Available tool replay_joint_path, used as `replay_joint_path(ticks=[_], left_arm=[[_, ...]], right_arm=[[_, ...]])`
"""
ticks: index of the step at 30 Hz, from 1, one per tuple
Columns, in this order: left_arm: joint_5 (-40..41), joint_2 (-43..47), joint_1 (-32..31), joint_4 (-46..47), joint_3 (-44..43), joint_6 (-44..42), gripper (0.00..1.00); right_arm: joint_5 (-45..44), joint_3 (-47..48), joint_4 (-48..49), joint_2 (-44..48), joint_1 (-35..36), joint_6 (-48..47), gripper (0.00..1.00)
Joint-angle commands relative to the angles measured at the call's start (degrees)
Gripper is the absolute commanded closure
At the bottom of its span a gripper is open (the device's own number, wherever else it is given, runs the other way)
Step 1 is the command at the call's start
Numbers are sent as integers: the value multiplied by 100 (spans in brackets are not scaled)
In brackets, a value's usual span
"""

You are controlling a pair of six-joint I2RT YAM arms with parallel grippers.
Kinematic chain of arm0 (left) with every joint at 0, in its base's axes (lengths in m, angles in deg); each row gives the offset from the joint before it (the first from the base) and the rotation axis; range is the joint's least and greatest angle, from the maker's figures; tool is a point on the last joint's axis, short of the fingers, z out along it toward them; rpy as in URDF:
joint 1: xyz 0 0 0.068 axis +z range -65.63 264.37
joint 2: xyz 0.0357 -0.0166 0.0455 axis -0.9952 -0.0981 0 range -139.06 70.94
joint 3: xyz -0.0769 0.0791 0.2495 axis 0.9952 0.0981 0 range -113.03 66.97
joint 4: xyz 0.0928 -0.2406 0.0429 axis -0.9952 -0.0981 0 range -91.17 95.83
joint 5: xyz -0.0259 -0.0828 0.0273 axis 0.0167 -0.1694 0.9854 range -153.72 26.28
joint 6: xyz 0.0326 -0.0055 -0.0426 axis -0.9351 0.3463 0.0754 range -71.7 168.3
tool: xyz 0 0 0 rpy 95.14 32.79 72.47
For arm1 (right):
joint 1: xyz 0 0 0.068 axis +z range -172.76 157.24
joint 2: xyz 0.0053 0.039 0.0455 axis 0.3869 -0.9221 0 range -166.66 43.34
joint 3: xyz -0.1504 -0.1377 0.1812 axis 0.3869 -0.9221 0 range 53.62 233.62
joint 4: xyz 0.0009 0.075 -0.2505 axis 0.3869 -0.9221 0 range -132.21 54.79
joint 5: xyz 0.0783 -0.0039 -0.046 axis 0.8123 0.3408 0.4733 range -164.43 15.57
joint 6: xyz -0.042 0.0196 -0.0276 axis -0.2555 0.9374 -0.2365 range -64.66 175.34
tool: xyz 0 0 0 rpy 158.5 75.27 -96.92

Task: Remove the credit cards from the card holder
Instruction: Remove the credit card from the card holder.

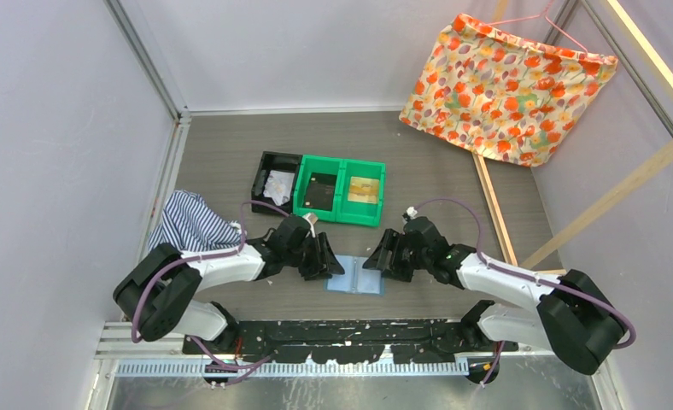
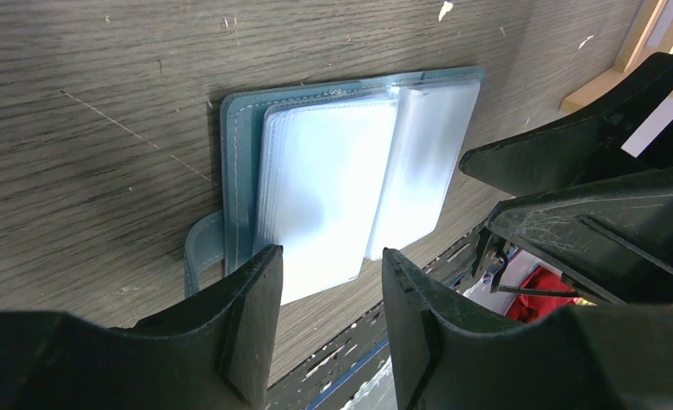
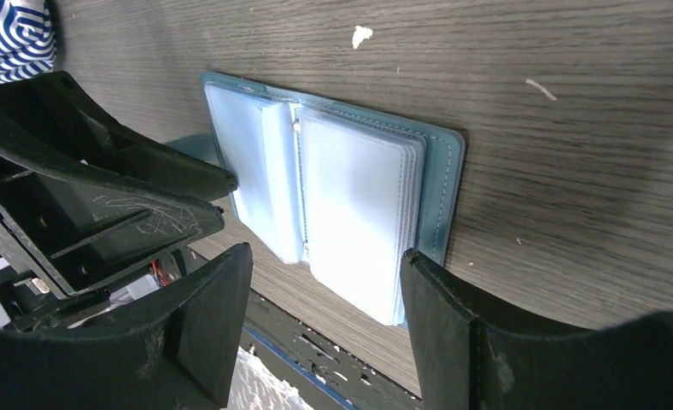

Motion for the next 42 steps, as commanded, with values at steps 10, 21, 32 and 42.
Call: replay_joint_path(ticks=[10, 21, 32, 42], left_arm=[[57, -132, -22, 198, 55, -86, 52], [-21, -363, -20, 476, 162, -7, 53], [397, 435, 38, -809, -59, -310, 53], [1029, 2502, 1119, -2979, 40, -849, 53]], right_arm=[[417, 116, 652, -369, -7, -87, 33], [777, 201, 1007, -357, 22, -199, 34], [1032, 435, 1288, -602, 84, -292, 34], [1283, 958, 1883, -1542, 263, -286, 34]])
